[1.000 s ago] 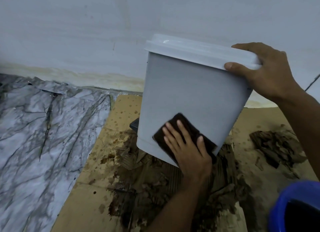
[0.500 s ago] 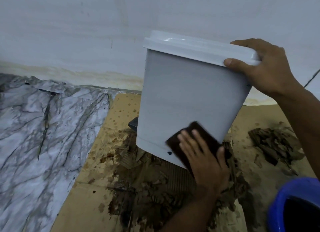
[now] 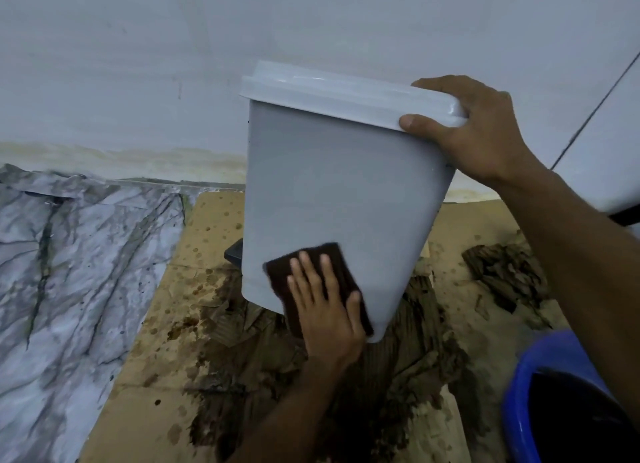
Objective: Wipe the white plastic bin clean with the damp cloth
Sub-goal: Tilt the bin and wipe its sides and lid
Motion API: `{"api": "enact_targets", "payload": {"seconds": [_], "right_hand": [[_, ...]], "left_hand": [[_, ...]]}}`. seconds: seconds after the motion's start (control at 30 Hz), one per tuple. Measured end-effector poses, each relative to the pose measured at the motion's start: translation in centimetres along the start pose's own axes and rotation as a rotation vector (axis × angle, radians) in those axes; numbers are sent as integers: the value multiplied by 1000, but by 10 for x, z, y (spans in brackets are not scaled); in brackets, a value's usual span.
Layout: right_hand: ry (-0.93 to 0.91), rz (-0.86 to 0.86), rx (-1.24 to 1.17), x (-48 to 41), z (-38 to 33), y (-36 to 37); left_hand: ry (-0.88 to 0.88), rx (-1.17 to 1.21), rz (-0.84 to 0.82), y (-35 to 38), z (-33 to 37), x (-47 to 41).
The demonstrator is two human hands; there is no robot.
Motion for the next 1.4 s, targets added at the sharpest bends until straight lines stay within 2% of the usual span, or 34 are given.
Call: {"api": "enact_targets", "payload": {"seconds": [0.13, 0.2, 0.23, 0.27, 0.3, 0.4, 0.47, 0.5, 0.53, 0.57, 0.67, 0.73, 0.8, 0.87, 1.0, 1.17, 1.27, 1.37, 1.4], "right_hand": [[-7, 3, -9, -1, 2, -1], [-10, 1, 2, -1, 1, 0], [-12, 0, 6, -2, 1, -1], [-14, 0, 6, -2, 1, -1], [-17, 1, 3, -2, 1, -1], [-33, 4, 12, -2, -1, 1], [-47, 8, 17, -1, -1, 2], [-48, 9, 16, -1, -1, 1], [-49, 9, 17, -2, 0, 0], [-52, 8, 23, -2, 0, -1], [-61, 3, 37, -3, 1, -3], [-73, 3, 43, -3, 0, -2], [-85, 3, 44, -2, -1, -2], [-87, 1, 50, -1, -3, -1], [-104, -12, 97, 6, -11, 2], [-138, 14, 134, 30, -29, 0], [-161, 15, 163, 45, -39, 1], [-170, 1, 177, 57, -43, 1], [-175, -7, 182, 62, -45, 1]], "left_hand": [[517, -111, 7, 4, 39, 4], [638, -111, 35, -5, 41, -17], [615, -93, 48, -10, 36, -29], [521, -69, 65, -15, 27, -41], [354, -41, 86, -19, 13, -50], [-337, 91, 157, -23, -36, -49], [-700, 249, 159, -19, -44, -31], [-785, 305, 140, -16, -38, -24], [-787, 316, 119, -16, -28, -20], [-708, 289, 101, -17, -15, -19], [-173, 104, 72, -20, 28, -37], [99, 46, 94, -26, 40, -68], [197, 15, 127, -38, 39, -104], [170, 7, 181, -52, 27, -138], [-71, 74, 270, -73, -3, -174], [-359, 296, 347, -96, -11, -156], [-642, 605, 404, -115, -26, -154], [-1059, 1077, 467, -130, -47, -160], [-1148, 1197, 485, -137, -55, -165]]}}
Point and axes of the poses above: each hand's wrist, its own x-axis away from the middle knuckle, its own y-axis out of the palm, z = x × y, the point moved 7 cm from there along -x, towards the middle knuckle, and after that the axes turned 12 degrees about -x, right-handed, at the moved point
